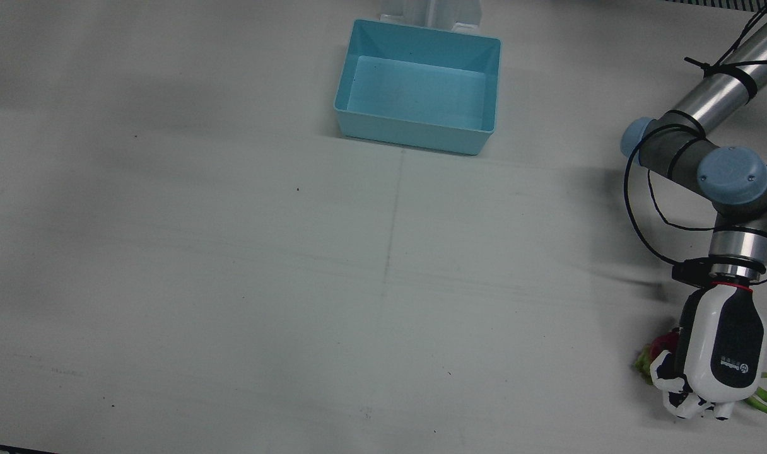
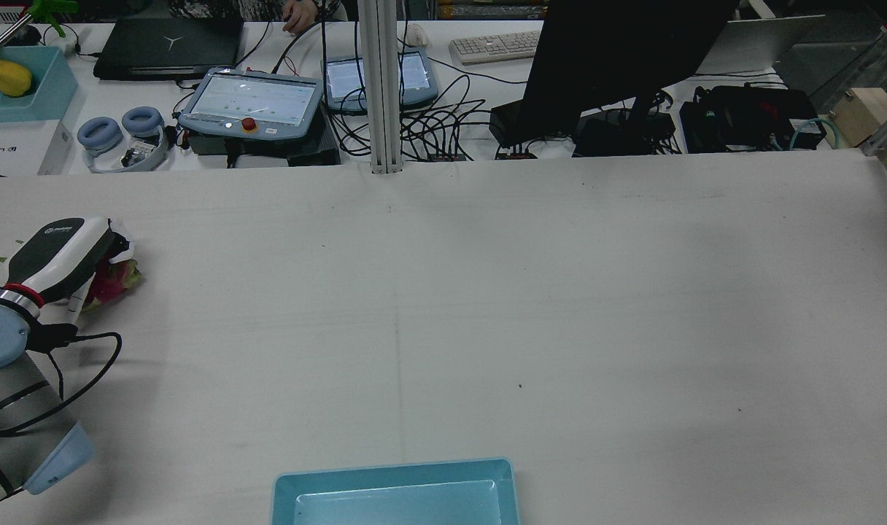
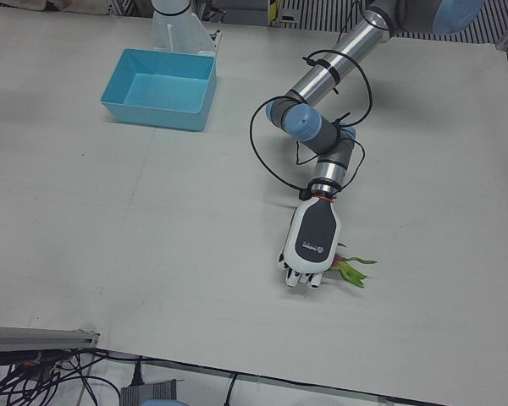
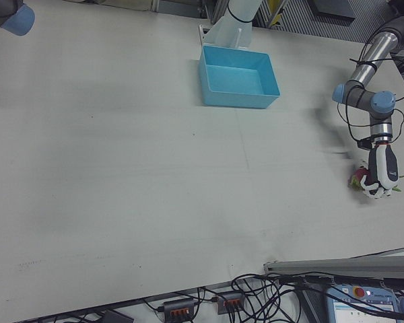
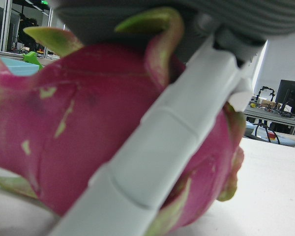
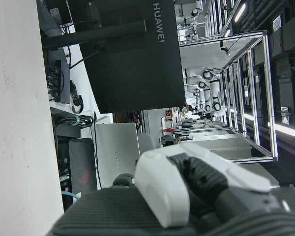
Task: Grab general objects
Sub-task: 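Lift the dragon fruit with the left hand and carry it over the blue tray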
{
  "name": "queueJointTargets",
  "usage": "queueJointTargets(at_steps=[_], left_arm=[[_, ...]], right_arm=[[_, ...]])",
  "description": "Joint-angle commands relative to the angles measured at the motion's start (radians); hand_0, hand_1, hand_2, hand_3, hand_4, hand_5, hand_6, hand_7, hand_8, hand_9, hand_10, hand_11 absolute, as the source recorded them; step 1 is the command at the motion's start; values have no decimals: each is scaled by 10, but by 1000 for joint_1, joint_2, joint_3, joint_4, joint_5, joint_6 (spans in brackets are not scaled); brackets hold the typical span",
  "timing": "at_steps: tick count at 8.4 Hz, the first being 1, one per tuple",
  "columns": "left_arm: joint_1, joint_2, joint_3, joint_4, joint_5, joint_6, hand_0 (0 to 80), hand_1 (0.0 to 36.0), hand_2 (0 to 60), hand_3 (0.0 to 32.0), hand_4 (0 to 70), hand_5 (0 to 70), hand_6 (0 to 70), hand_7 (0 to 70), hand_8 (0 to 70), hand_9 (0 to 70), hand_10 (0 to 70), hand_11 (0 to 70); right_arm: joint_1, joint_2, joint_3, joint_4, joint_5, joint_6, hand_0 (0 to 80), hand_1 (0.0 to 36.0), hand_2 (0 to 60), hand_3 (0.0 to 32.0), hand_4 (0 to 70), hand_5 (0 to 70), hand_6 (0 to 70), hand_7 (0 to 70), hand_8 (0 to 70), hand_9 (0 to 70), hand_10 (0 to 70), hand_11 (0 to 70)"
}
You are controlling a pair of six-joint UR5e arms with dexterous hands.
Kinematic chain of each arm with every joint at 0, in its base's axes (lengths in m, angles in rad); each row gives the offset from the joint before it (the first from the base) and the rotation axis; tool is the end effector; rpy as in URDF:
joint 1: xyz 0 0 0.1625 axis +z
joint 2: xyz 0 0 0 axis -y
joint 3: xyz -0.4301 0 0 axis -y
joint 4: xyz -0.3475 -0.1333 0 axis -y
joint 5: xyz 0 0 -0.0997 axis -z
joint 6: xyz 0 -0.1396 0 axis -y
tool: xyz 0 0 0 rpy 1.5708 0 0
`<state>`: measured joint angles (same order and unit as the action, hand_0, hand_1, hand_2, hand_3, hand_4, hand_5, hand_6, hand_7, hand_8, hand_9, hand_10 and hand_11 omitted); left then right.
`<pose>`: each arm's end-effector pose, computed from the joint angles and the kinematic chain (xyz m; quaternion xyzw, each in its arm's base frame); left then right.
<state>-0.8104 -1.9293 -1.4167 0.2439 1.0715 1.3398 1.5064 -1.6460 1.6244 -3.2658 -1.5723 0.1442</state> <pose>0.2752 -0.5797 0.5992 0.3625 0.5927 -0.4961 0.5208 0.1046 -0.4464 0.7178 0.0686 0.6501 -0.7562 0.0297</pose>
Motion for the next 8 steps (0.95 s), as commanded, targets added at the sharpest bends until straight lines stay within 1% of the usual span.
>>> queueJointTargets(at_steps=[1, 2, 3, 4, 5, 6, 7, 8], left_arm=[[-3, 3, -58, 53, 18, -13, 800, 360, 600, 0, 609, 700, 700, 700, 700, 700, 700, 700], [-7, 4, -141, 101, 48, -14, 800, 360, 600, 0, 603, 700, 700, 700, 700, 700, 700, 700], [-12, 4, -219, 153, 124, -33, 800, 360, 600, 0, 628, 700, 700, 700, 700, 700, 700, 700], [-10, 3, -310, 191, 216, -48, 800, 360, 600, 0, 655, 700, 700, 700, 700, 700, 700, 700], [-10, -6, -362, 233, 298, -51, 800, 360, 600, 0, 700, 700, 700, 700, 700, 700, 700, 700], [-10, -75, -428, 341, 418, -85, 800, 360, 600, 0, 700, 700, 700, 700, 700, 700, 700, 700], [-10, -118, -441, 350, 526, -138, 800, 360, 600, 0, 700, 700, 700, 700, 700, 700, 700, 700], [-7, -160, -462, 339, 627, -160, 800, 360, 600, 0, 700, 700, 700, 700, 700, 700, 700, 700]], right_arm=[[0, 0, 0, 0, 0, 0, 0, 0, 0, 0, 0, 0, 0, 0, 0, 0, 0, 0], [0, 0, 0, 0, 0, 0, 0, 0, 0, 0, 0, 0, 0, 0, 0, 0, 0, 0], [0, 0, 0, 0, 0, 0, 0, 0, 0, 0, 0, 0, 0, 0, 0, 0, 0, 0], [0, 0, 0, 0, 0, 0, 0, 0, 0, 0, 0, 0, 0, 0, 0, 0, 0, 0], [0, 0, 0, 0, 0, 0, 0, 0, 0, 0, 0, 0, 0, 0, 0, 0, 0, 0], [0, 0, 0, 0, 0, 0, 0, 0, 0, 0, 0, 0, 0, 0, 0, 0, 0, 0], [0, 0, 0, 0, 0, 0, 0, 0, 0, 0, 0, 0, 0, 0, 0, 0, 0, 0], [0, 0, 0, 0, 0, 0, 0, 0, 0, 0, 0, 0, 0, 0, 0, 0, 0, 0]])
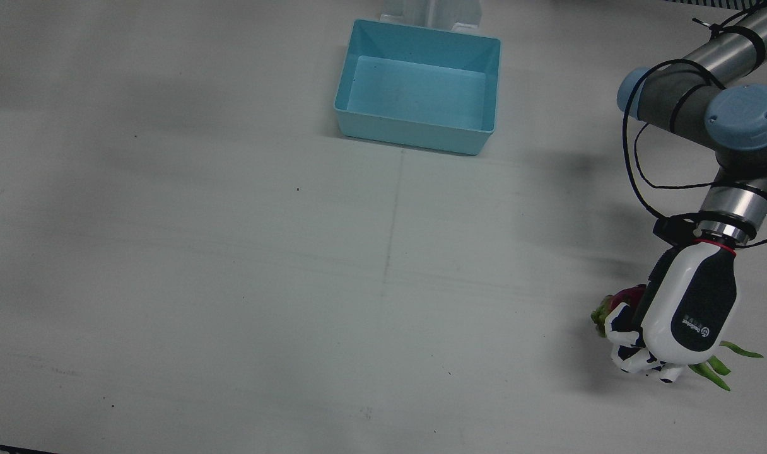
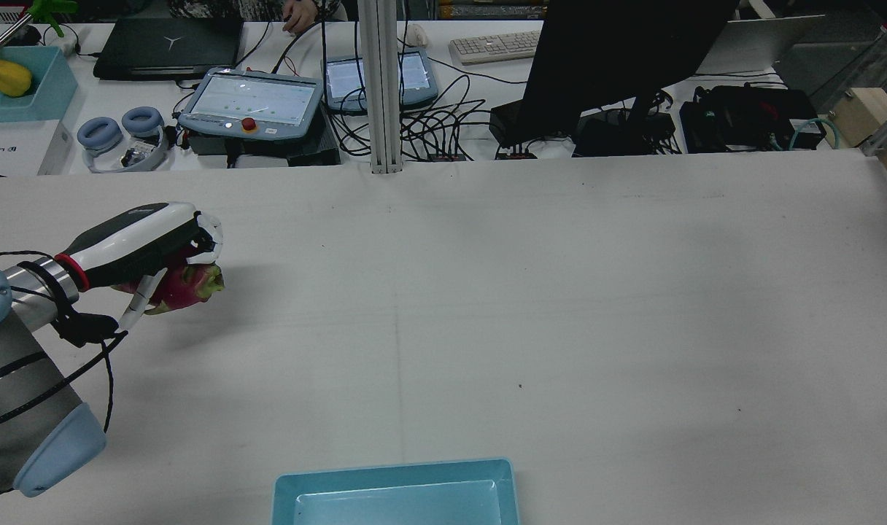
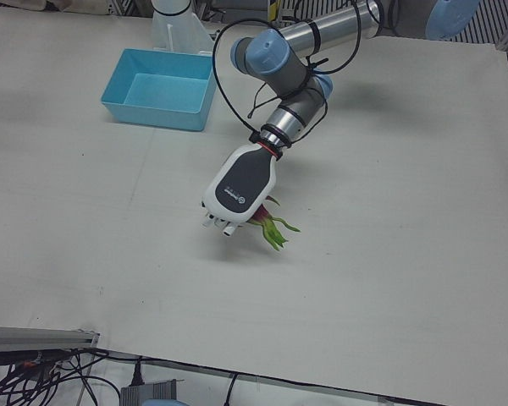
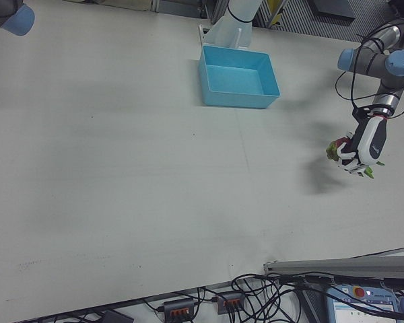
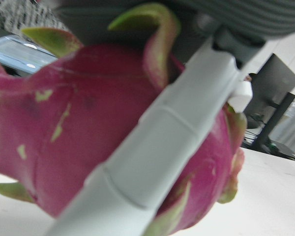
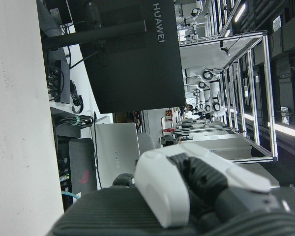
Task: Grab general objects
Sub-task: 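Lift the dragon fruit with the left hand and carry it over the blue tray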
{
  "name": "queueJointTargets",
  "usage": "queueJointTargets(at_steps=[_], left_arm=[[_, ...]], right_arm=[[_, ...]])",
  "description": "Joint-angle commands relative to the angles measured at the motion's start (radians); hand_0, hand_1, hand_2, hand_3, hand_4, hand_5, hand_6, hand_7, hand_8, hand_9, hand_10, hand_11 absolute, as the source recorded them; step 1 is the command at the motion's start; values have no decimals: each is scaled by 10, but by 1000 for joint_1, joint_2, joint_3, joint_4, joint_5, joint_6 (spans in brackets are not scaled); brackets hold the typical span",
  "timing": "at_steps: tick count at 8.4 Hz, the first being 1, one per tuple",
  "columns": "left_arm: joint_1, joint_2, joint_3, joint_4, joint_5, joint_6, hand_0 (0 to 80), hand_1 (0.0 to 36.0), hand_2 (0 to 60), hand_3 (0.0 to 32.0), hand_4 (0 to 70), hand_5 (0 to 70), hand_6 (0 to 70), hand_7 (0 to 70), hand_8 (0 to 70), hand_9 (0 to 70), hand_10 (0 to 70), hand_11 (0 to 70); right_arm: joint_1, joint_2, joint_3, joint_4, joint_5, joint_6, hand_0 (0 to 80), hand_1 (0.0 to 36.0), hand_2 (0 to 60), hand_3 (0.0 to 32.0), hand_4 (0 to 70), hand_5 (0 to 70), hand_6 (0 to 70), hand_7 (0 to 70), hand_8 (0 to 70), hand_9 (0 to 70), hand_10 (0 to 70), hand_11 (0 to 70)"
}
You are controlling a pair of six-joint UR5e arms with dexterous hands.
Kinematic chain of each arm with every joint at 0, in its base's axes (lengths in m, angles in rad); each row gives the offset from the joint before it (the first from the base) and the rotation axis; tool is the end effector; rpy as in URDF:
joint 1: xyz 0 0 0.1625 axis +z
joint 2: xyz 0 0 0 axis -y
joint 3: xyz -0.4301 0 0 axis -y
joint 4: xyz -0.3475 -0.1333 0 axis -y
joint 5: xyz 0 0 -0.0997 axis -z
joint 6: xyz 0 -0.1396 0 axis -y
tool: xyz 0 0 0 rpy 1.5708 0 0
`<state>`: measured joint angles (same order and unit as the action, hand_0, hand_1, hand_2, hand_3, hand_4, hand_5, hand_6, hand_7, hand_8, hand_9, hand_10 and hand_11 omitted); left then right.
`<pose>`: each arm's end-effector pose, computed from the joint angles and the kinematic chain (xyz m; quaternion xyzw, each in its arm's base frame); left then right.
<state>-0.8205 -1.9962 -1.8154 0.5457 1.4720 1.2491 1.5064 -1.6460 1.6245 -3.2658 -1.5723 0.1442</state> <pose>0.3016 -0.5392 0.4202 0.2165 0.7175 -0.3885 0.5361 0.1046 -0.4464 0.7178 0.0686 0.6501 -0.7561 0.0297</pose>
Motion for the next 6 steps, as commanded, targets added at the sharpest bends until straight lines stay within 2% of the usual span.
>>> queueJointTargets(at_steps=[1, 2, 3, 5, 6], left_arm=[[15, -170, -68, 52, 332, -71, 800, 360, 600, 0, 700, 700, 700, 700, 700, 700, 700, 700], [35, -240, -76, 80, 435, -74, 800, 360, 600, 0, 700, 700, 700, 700, 700, 700, 700, 700], [85, -278, -109, 98, 483, -92, 800, 360, 600, 0, 700, 700, 700, 700, 700, 700, 700, 700], [257, -289, -189, 34, 492, -199, 800, 360, 600, 0, 700, 700, 700, 700, 700, 700, 700, 700], [308, -311, -208, 28, 492, -201, 800, 360, 600, 0, 700, 700, 700, 700, 700, 700, 700, 700]], right_arm=[[0, 0, 0, 0, 0, 0, 0, 0, 0, 0, 0, 0, 0, 0, 0, 0, 0, 0], [0, 0, 0, 0, 0, 0, 0, 0, 0, 0, 0, 0, 0, 0, 0, 0, 0, 0], [0, 0, 0, 0, 0, 0, 0, 0, 0, 0, 0, 0, 0, 0, 0, 0, 0, 0], [0, 0, 0, 0, 0, 0, 0, 0, 0, 0, 0, 0, 0, 0, 0, 0, 0, 0], [0, 0, 0, 0, 0, 0, 0, 0, 0, 0, 0, 0, 0, 0, 0, 0, 0, 0]])
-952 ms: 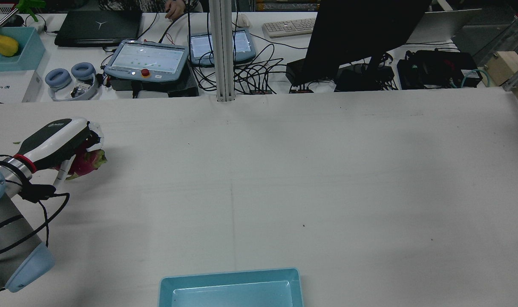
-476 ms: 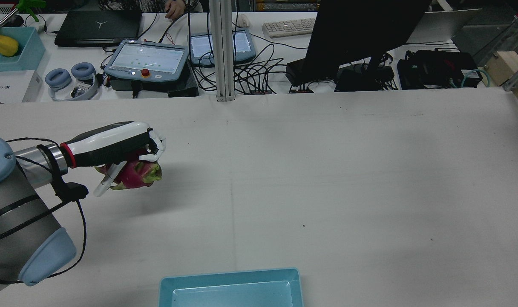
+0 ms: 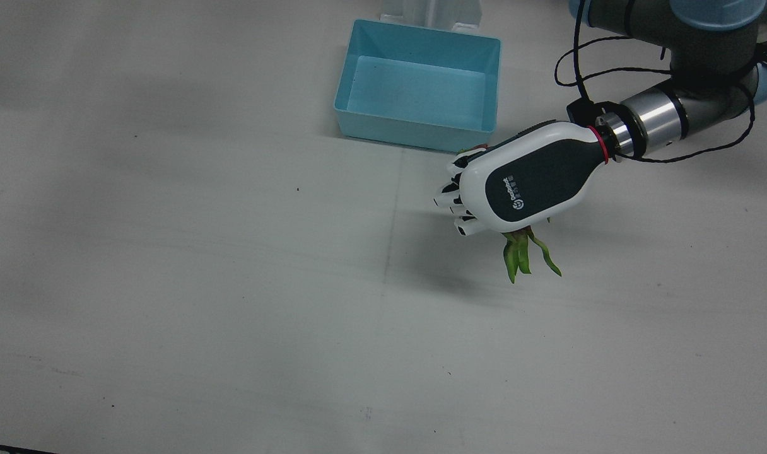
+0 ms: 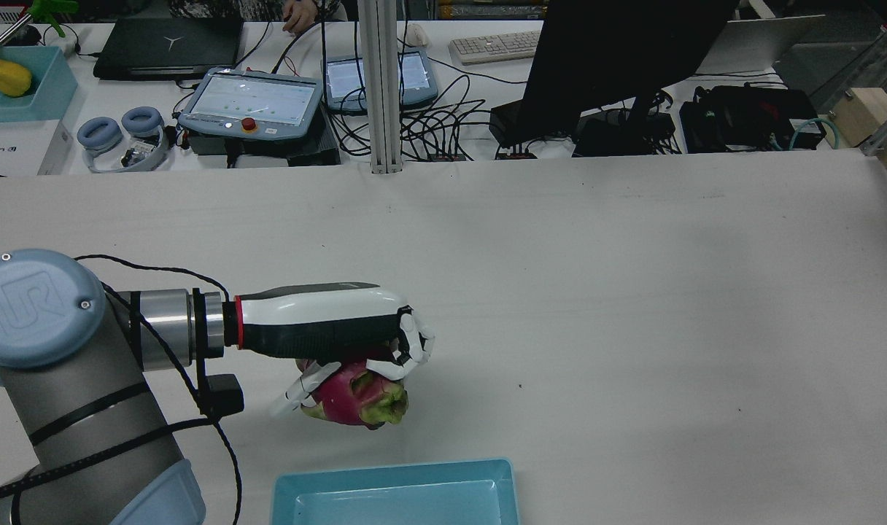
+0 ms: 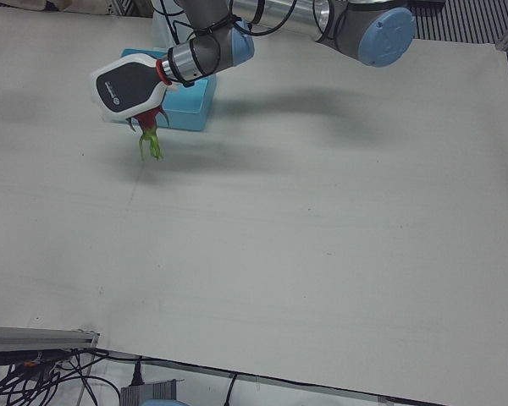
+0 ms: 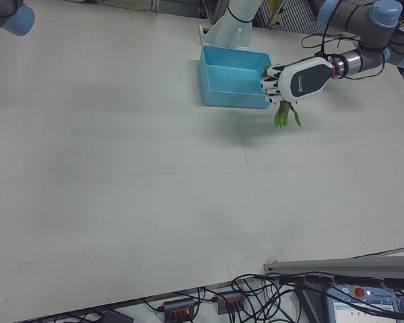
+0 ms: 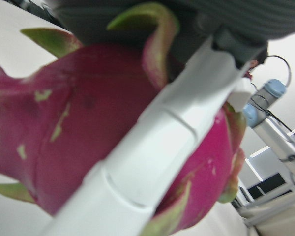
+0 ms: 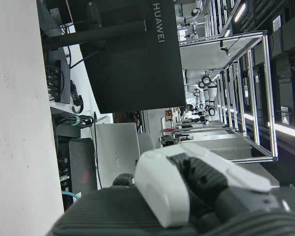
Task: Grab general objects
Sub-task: 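Lift the dragon fruit with the left hand and carry it over the blue tray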
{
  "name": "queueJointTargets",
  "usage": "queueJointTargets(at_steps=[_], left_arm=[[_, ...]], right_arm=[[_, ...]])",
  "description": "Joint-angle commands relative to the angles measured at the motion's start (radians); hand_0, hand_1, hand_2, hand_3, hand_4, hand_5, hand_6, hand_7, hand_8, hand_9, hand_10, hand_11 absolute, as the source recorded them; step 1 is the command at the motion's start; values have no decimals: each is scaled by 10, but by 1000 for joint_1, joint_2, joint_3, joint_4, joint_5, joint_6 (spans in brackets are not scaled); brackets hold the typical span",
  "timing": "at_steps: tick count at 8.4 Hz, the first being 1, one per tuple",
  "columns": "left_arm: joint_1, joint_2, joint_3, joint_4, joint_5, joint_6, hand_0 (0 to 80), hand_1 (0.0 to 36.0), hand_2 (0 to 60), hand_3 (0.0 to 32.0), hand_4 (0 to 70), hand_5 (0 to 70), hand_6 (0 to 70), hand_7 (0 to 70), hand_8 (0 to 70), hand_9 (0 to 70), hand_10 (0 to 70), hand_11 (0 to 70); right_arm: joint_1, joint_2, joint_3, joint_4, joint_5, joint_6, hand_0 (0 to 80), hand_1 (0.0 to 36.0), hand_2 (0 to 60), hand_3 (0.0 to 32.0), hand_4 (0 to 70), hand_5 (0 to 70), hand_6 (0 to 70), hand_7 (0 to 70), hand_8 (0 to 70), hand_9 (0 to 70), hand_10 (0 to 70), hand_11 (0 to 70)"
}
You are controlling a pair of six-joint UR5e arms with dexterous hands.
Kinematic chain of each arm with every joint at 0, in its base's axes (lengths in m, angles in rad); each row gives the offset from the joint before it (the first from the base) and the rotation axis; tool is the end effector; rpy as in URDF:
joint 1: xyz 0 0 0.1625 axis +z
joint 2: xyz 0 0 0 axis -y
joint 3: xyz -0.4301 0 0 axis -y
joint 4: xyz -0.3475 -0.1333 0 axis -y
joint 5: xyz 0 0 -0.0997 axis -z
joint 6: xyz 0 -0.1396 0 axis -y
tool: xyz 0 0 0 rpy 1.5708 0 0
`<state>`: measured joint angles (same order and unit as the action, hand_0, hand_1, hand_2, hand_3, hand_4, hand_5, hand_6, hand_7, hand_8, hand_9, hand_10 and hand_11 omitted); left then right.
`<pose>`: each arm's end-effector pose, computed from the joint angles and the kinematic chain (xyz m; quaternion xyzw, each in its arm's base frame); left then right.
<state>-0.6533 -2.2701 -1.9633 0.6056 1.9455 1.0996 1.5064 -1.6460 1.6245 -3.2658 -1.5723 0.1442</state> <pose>0.4253 -0.4290 0.2107 -0.0192 0.8468 -0.1353 0.5141 0.1046 -0.4464 0.7178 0.0686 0.6501 -0.7561 0.0297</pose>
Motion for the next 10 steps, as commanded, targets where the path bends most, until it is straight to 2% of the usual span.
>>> queueJointTargets(at_steps=[1, 2, 3, 4, 5, 6, 7, 8, 9, 10], left_arm=[[177, -37, -62, -67, 18, -53, 800, 360, 600, 0, 700, 700, 700, 700, 700, 700, 700, 700], [191, -37, -62, -82, 18, -53, 800, 360, 600, 0, 700, 700, 700, 700, 700, 700, 700, 700], [202, -28, -62, -157, 18, -61, 800, 360, 600, 0, 700, 700, 700, 700, 700, 700, 700, 700], [233, -5, -60, -273, 18, -110, 800, 360, 600, 0, 700, 700, 700, 700, 576, 700, 700, 700], [236, 65, -60, -412, 20, -174, 800, 360, 600, 0, 611, 700, 700, 700, 148, 189, 482, 700], [236, 143, -62, -517, 18, -223, 800, 360, 600, 0, 483, 700, 700, 700, 131, 180, 384, 581], [235, 167, -62, -539, 18, -228, 800, 360, 600, 0, 377, 700, 514, 641, 92, 114, 290, 463], [236, 167, -62, -531, 18, -228, 800, 360, 600, 0, 333, 700, 422, 516, 74, 89, 256, 421], [233, 167, -66, -521, 18, -230, 800, 360, 600, 0, 314, 700, 417, 541, 73, 94, 220, 373], [233, 165, -69, -517, 18, -228, 800, 360, 600, 0, 318, 700, 446, 655, 79, 117, 226, 381]], right_arm=[[0, 0, 0, 0, 0, 0, 0, 0, 0, 0, 0, 0, 0, 0, 0, 0, 0, 0], [0, 0, 0, 0, 0, 0, 0, 0, 0, 0, 0, 0, 0, 0, 0, 0, 0, 0], [0, 0, 0, 0, 0, 0, 0, 0, 0, 0, 0, 0, 0, 0, 0, 0, 0, 0], [0, 0, 0, 0, 0, 0, 0, 0, 0, 0, 0, 0, 0, 0, 0, 0, 0, 0], [0, 0, 0, 0, 0, 0, 0, 0, 0, 0, 0, 0, 0, 0, 0, 0, 0, 0], [0, 0, 0, 0, 0, 0, 0, 0, 0, 0, 0, 0, 0, 0, 0, 0, 0, 0], [0, 0, 0, 0, 0, 0, 0, 0, 0, 0, 0, 0, 0, 0, 0, 0, 0, 0], [0, 0, 0, 0, 0, 0, 0, 0, 0, 0, 0, 0, 0, 0, 0, 0, 0, 0], [0, 0, 0, 0, 0, 0, 0, 0, 0, 0, 0, 0, 0, 0, 0, 0, 0, 0], [0, 0, 0, 0, 0, 0, 0, 0, 0, 0, 0, 0, 0, 0, 0, 0, 0, 0]])
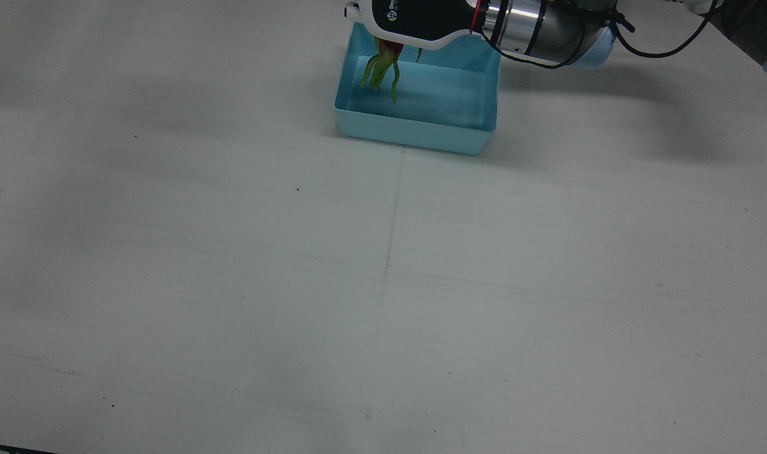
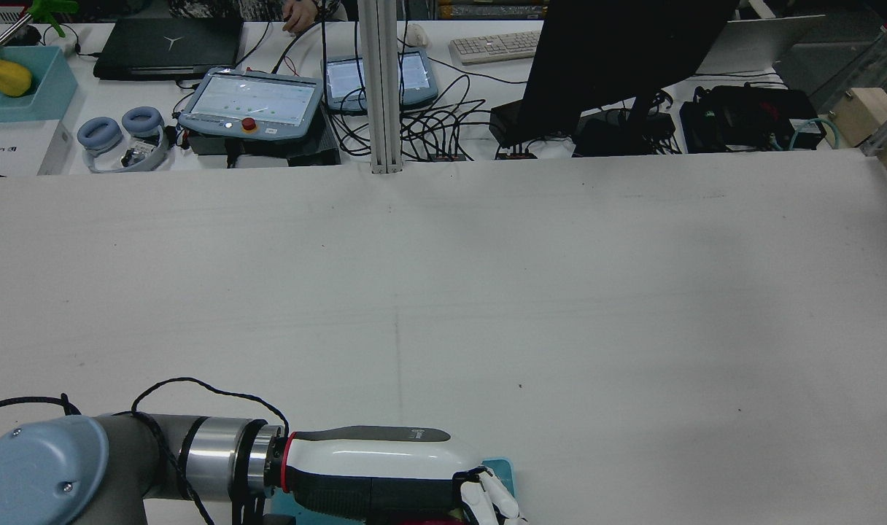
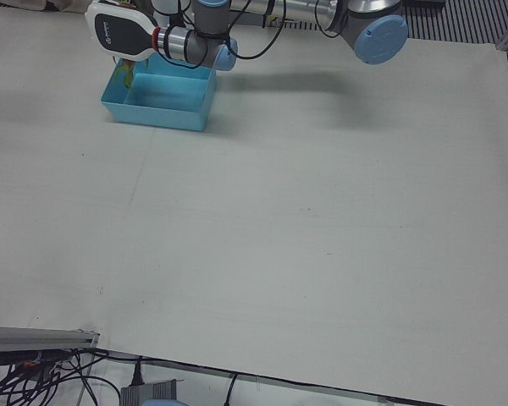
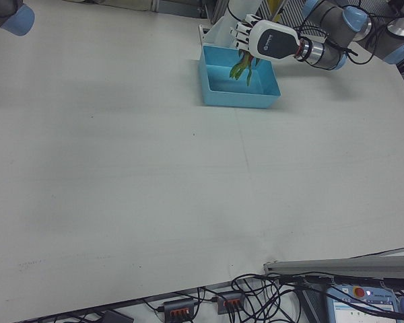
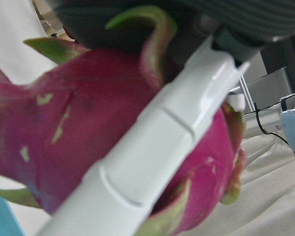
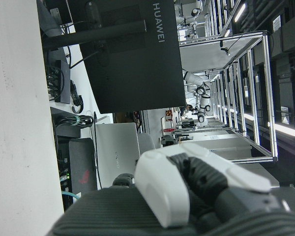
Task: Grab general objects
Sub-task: 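Lower the dragon fruit into the tray and open the left hand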
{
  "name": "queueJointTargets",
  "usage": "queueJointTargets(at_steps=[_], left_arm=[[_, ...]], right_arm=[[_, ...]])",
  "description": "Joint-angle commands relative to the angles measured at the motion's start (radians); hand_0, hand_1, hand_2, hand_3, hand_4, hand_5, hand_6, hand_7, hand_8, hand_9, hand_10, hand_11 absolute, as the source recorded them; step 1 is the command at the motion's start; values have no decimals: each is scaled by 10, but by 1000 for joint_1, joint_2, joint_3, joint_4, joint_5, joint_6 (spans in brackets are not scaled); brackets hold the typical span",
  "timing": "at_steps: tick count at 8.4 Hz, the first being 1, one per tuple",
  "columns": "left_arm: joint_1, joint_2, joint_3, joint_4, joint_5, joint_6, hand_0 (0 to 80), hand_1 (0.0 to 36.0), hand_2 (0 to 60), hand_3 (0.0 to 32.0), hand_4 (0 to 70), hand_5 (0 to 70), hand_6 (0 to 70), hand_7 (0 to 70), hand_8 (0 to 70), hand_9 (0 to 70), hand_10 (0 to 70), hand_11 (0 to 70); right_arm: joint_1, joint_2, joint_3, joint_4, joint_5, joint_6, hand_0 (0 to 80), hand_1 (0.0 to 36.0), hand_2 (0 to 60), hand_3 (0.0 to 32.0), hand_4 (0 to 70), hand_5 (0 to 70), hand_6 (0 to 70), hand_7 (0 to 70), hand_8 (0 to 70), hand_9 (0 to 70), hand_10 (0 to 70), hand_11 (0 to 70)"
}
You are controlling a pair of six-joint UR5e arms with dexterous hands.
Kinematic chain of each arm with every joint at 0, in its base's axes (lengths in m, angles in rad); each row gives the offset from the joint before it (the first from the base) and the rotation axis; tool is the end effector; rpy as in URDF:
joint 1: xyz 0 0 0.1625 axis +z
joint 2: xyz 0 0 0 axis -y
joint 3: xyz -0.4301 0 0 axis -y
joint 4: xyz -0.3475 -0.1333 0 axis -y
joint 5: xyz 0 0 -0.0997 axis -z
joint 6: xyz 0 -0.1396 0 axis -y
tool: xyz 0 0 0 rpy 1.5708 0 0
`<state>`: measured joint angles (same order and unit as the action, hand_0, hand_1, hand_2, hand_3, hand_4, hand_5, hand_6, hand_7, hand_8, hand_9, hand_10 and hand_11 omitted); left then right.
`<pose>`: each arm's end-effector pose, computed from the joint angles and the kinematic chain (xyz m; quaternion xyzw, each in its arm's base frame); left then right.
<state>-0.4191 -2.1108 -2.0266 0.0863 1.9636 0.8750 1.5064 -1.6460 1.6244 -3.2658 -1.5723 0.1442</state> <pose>0.4863 -0.3041 0.1992 -0.1907 0.9100 -0.0118 0.3678 0.1046 -0.4464 0.7178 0.0686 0.6501 -0.7562 0.0297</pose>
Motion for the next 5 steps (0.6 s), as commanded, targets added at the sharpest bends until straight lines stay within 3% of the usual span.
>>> queueJointTargets(at_steps=[1, 3, 4, 5], left_arm=[[2, 6, -14, 7, 0, -5, 800, 360, 600, 0, 343, 700, 492, 700, 88, 143, 230, 386], [5, 6, -69, 44, 1, -5, 800, 360, 600, 0, 277, 700, 443, 700, 78, 130, 260, 428], [6, 6, -75, 47, 0, -5, 800, 360, 600, 0, 240, 700, 397, 647, 69, 115, 274, 447], [5, 6, -76, 47, 1, -4, 800, 360, 600, 0, 152, 700, 316, 579, 53, 101, 274, 449]], right_arm=[[0, 0, 0, 0, 0, 0, 0, 0, 0, 0, 0, 0, 0, 0, 0, 0, 0, 0], [0, 0, 0, 0, 0, 0, 0, 0, 0, 0, 0, 0, 0, 0, 0, 0, 0, 0], [0, 0, 0, 0, 0, 0, 0, 0, 0, 0, 0, 0, 0, 0, 0, 0, 0, 0], [0, 0, 0, 0, 0, 0, 0, 0, 0, 0, 0, 0, 0, 0, 0, 0, 0, 0]])
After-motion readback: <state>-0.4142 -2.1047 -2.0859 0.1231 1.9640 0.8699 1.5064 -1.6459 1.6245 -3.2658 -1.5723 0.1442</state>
